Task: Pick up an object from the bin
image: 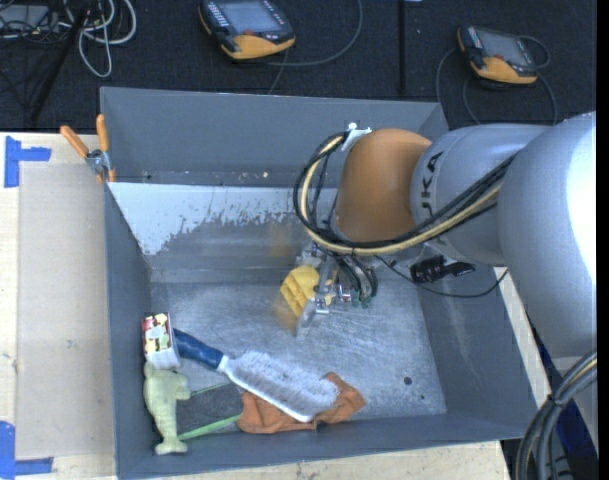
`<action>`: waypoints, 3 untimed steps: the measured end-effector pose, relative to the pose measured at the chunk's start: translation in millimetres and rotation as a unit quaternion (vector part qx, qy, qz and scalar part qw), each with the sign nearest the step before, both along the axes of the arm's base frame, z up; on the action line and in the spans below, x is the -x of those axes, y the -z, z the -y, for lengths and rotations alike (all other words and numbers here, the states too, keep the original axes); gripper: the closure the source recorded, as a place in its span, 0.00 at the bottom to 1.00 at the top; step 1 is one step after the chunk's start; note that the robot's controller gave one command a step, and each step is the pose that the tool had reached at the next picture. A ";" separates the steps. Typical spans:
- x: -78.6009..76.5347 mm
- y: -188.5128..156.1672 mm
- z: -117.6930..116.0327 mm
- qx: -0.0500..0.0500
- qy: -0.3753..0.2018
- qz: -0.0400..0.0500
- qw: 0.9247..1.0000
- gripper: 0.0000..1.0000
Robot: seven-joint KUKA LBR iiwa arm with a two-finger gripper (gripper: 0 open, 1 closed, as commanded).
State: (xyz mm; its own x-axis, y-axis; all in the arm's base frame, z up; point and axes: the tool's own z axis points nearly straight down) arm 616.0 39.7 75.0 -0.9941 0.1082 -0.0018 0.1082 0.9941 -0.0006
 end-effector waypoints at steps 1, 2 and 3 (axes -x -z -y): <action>-1.2 -1.5 -0.1 -0.003 0.042 0.001 0.999 1.00; -1.2 -1.5 0.0 -0.003 0.042 0.001 0.999 1.00; -0.4 -4.0 0.0 -0.002 0.042 0.001 0.999 1.00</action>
Offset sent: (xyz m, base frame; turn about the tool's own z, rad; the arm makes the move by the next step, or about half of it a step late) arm 0.0000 0.0000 0.0000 0.0000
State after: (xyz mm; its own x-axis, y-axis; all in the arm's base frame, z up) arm 616.5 39.6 79.0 -0.9816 0.1911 -0.0023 0.1911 0.9816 0.0045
